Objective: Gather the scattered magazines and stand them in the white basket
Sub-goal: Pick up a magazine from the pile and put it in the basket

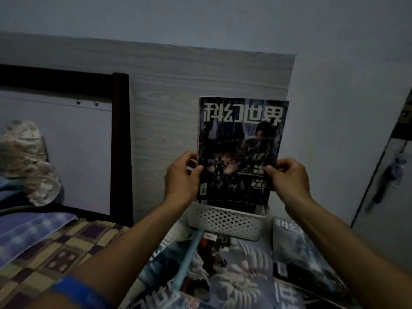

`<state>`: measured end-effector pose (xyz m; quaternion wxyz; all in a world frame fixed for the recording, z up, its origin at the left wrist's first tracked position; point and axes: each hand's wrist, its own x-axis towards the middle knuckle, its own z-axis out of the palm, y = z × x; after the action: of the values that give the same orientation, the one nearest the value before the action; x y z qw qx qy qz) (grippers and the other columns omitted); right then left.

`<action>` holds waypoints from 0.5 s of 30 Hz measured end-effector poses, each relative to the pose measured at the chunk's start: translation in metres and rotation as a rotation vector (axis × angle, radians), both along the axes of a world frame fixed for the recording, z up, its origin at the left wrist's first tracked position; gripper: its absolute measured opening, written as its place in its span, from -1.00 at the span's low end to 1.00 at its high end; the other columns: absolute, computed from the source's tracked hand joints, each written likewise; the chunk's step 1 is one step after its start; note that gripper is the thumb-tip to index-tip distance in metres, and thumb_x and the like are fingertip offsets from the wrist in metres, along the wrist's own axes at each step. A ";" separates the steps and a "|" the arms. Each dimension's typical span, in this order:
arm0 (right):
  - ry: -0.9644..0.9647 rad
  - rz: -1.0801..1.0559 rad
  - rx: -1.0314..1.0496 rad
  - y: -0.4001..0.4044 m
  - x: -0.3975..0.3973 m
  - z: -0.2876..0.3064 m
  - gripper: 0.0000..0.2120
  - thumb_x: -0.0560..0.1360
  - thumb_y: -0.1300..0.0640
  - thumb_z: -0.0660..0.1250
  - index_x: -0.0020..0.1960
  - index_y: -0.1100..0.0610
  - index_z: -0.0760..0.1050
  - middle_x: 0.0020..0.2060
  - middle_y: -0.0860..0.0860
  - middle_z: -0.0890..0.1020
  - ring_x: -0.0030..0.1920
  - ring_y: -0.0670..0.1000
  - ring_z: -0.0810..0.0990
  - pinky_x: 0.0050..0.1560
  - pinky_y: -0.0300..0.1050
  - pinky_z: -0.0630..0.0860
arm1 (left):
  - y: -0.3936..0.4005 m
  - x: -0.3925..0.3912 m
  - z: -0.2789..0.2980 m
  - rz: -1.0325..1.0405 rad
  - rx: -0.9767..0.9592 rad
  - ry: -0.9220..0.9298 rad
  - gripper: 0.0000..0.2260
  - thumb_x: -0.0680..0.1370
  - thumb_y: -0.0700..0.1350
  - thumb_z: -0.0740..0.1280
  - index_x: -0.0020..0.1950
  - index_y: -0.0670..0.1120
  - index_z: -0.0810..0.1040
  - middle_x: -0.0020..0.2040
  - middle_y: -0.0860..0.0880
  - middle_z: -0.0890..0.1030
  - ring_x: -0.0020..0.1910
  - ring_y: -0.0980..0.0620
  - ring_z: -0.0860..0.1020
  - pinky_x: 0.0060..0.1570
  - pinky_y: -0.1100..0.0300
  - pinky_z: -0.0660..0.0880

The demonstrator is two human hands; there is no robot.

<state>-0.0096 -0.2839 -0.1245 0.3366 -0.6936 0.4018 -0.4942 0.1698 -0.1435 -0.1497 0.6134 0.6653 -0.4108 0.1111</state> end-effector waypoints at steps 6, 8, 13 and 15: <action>0.005 -0.058 0.083 -0.056 0.034 -0.045 -0.86 0.49 0.07 0.40 -0.11 0.12 0.49 -0.14 0.12 0.64 -0.09 0.19 0.64 0.01 0.23 0.60 | -0.064 0.035 -0.030 0.002 0.107 0.025 -0.87 0.52 -0.20 0.38 -0.10 0.03 0.52 -0.22 0.11 0.56 -0.23 0.08 0.56 -0.21 0.16 0.50; 0.061 -0.067 0.099 -0.065 0.042 -0.062 -0.84 0.49 0.09 0.42 -0.14 0.13 0.48 -0.17 0.11 0.62 -0.10 0.19 0.63 0.01 0.19 0.60 | -0.076 0.044 -0.049 0.026 0.157 0.062 -0.87 0.52 -0.21 0.38 -0.11 0.02 0.52 -0.23 0.11 0.55 -0.23 0.07 0.54 -0.23 0.18 0.46; 0.104 -0.124 0.101 -0.073 0.051 -0.093 -0.76 0.44 0.14 0.47 -0.10 0.07 0.39 -0.14 0.03 0.57 -0.07 0.13 0.59 -0.10 -0.01 0.52 | -0.085 0.058 -0.086 -0.009 0.241 0.108 -0.93 0.50 -0.22 0.40 -0.03 -0.11 0.62 -0.10 -0.04 0.66 -0.10 0.01 0.61 -0.01 0.01 0.59; 0.126 -0.132 0.029 -0.071 0.054 -0.098 -0.67 0.41 0.15 0.46 0.03 0.03 0.34 -0.02 0.03 0.56 -0.06 0.08 0.54 -0.14 -0.08 0.42 | -0.088 0.060 -0.089 -0.034 0.273 0.073 -0.88 0.51 -0.25 0.37 0.01 -0.11 0.64 -0.05 -0.05 0.67 -0.03 -0.01 0.61 0.04 -0.04 0.59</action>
<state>0.0442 -0.3549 -0.2225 0.2876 -0.6903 0.4741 -0.4647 0.2295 -0.2312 -0.2387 0.5335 0.7392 -0.4107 0.0192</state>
